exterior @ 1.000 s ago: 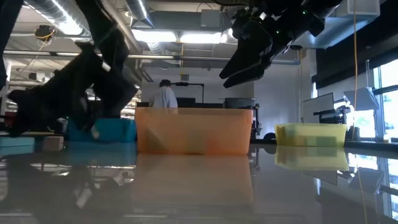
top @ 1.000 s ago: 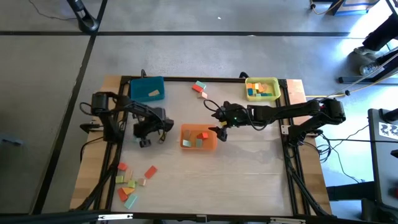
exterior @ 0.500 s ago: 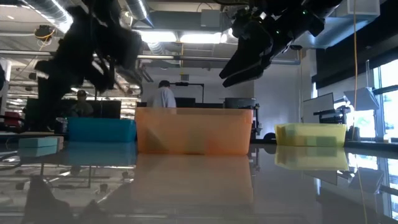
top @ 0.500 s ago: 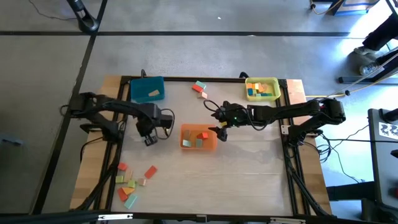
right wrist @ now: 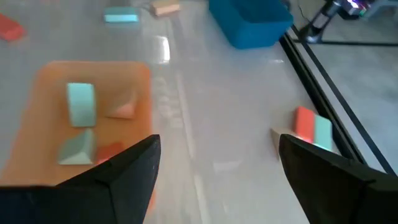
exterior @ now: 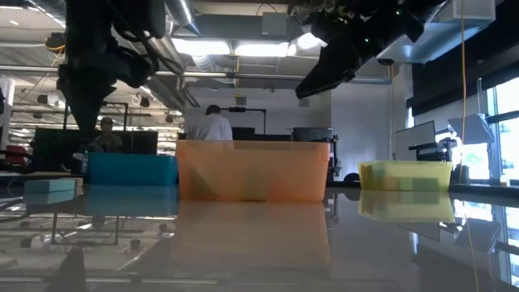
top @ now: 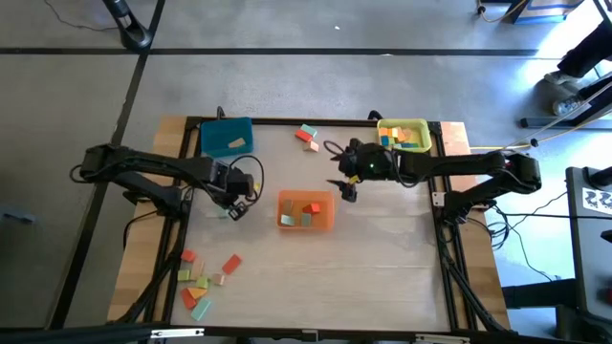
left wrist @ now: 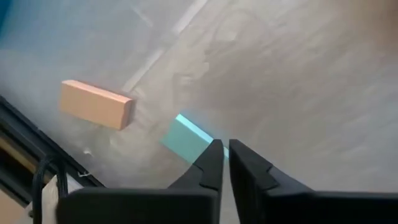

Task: Sort blocks by size
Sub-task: Put the blue rectangular block into the blue bin

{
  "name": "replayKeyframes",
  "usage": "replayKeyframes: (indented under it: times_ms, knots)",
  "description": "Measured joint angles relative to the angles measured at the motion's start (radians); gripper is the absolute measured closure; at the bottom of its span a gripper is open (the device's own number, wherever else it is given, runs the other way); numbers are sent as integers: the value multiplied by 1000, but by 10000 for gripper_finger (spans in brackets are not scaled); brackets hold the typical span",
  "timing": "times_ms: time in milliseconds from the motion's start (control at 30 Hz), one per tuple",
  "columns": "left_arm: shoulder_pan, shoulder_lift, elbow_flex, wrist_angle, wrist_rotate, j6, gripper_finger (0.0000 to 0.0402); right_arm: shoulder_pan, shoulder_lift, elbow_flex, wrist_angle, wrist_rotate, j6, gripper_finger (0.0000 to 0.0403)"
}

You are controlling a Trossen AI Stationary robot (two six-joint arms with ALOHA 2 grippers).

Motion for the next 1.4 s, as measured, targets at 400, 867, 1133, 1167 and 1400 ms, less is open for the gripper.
replayKeyframes:
  times_ms: [400, 867, 1133, 1167, 1400]
  knots:
    - [9, 0, -1, -72, -5, -286, 196, -38, 4, -1, -50, -4, 0, 77]
    - [-78, 68, -45, -42, -86, -593, 168, -38, 5, -1, -24, -48, -107, 77]
    - [-109, 64, -238, 149, -57, -692, 168, -38, 5, -1, -21, -96, -155, 77]
    - [-109, 64, -253, 172, -60, -708, 168, -38, 5, -1, -16, -106, -157, 77]
    - [-108, 57, -339, 332, -53, -695, 169, -38, 5, -1, -14, -116, -171, 77]
